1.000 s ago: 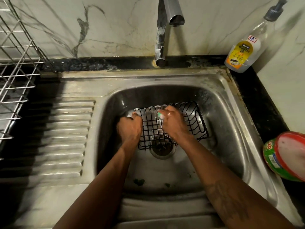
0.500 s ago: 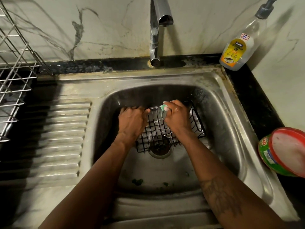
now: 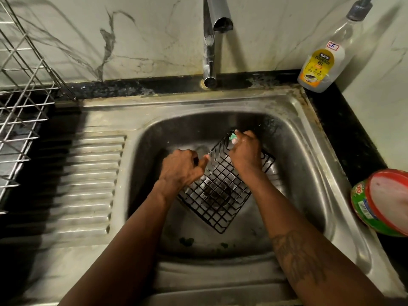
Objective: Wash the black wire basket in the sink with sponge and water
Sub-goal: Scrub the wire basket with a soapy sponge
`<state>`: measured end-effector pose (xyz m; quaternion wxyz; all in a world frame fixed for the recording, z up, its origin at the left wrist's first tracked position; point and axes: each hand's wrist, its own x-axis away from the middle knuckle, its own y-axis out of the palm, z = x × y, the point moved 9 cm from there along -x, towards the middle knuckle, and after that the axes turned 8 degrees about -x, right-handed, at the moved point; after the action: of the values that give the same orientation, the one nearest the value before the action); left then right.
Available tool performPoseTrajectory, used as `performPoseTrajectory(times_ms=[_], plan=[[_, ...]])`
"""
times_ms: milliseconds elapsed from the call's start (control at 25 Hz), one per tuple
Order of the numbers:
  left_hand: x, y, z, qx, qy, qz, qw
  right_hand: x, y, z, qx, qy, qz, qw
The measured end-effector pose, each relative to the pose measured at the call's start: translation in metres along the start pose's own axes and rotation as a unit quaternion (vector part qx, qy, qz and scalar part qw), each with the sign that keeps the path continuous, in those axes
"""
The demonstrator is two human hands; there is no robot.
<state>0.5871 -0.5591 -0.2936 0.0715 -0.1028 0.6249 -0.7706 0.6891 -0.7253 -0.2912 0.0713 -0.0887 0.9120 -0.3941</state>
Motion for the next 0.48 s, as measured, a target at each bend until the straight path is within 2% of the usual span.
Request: performPoseTrajectory(times_ms=[160,240,360,400,480], plan=[[-0.005,0.0,0.007,0.112,0.003,0.056,0.992,0.006,0.032,-0.029,-0.039,-0.105,-0.09,0.99],[-0.002,0.005,0.0,0.143,-0.045,0.038,0.988,0.01,0.031,-0.032,-0.073,-0.105,-0.065,0.99],[0.005,0.012,0.005,0.139,-0.044,0.021,0.989,0.008,0.006,-0.021,-0.123,-0.054,0.059,0.989],[0.005,0.014,0.009,0.155,-0.037,0.014,0.987,0.008,0.005,-0.02,-0.125,-0.049,0.067,0.989],[0.005,0.02,0.014,0.191,-0.043,-0.009,0.981,0.006,0.021,-0.026,-0.124,-0.056,0.018,0.991]])
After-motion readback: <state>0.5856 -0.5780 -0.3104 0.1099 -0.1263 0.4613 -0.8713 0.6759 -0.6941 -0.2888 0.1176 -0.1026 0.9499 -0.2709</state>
